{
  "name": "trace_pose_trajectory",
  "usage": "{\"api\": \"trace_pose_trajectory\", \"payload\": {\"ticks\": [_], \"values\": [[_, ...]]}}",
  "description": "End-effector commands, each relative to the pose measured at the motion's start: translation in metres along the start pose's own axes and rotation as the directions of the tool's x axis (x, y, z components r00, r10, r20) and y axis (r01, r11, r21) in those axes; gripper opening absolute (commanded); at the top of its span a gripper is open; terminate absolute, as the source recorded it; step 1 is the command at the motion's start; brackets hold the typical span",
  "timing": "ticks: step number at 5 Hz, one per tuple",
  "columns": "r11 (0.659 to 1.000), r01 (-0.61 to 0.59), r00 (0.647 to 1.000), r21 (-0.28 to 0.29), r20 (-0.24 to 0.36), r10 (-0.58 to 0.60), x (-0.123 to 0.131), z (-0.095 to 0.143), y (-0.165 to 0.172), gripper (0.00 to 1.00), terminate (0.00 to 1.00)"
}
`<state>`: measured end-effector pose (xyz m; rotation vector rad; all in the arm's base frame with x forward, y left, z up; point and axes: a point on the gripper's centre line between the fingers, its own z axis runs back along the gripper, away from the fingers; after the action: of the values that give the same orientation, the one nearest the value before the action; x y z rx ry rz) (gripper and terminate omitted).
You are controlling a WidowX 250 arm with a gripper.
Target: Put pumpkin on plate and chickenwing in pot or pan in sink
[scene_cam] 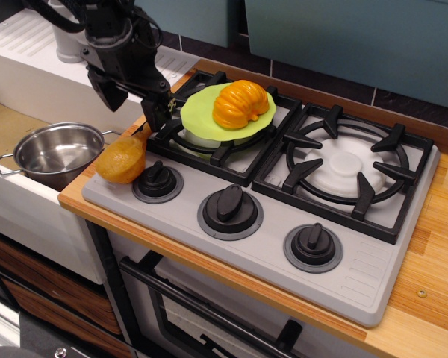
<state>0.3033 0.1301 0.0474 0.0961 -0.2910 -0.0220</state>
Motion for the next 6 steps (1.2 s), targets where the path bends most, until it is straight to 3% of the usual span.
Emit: {"api": "trace_pose_trajectory", "payload": {"ticks": [1,6], "values": [[1.000,-0.017,1.000,-0.006,0.025,0.017,0.005,-0.004,0.001,1.00,0.00],[0.999,-0.049,0.999,-0.008,0.009,0.049,-0.025,-0.007,-0.005,1.00,0.00]]}}
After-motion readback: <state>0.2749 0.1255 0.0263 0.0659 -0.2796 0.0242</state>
